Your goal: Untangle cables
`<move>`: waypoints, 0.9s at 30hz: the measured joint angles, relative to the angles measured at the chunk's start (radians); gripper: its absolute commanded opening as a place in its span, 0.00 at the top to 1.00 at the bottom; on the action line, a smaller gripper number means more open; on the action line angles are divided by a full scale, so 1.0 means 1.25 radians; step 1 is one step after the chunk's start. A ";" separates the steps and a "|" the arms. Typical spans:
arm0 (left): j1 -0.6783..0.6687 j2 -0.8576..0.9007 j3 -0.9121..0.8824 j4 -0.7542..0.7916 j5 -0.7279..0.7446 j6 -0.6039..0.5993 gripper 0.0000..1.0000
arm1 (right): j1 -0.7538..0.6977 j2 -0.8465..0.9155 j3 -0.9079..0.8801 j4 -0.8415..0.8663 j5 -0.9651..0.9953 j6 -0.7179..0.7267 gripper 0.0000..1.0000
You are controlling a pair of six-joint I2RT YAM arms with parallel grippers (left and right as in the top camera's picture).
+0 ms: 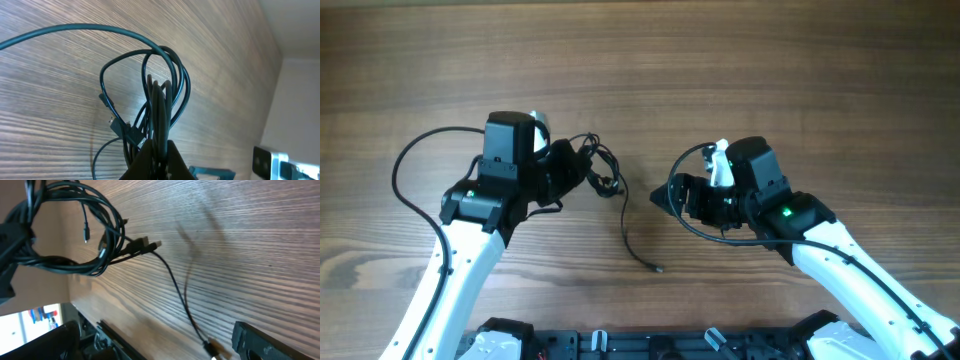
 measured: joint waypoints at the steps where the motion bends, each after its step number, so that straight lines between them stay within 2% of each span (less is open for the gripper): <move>1: 0.000 0.000 0.000 -0.003 0.014 0.020 0.96 | 0.000 0.000 0.000 -0.002 0.004 -0.011 0.00; 7: 0.014 0.000 0.000 -0.016 0.128 0.131 0.96 | 0.000 0.000 0.000 -0.006 0.011 -0.053 0.00; 14: 0.132 0.001 0.000 -0.018 0.318 0.172 0.96 | 0.000 0.000 0.000 -0.005 0.012 -0.062 0.00; 19: 0.145 0.039 0.000 -0.018 0.439 0.194 0.96 | 0.000 0.000 0.000 -0.005 0.012 -0.062 0.00; 27: 0.145 0.117 0.000 -0.018 0.490 0.250 0.96 | 0.000 0.000 0.000 -0.008 0.012 -0.074 0.00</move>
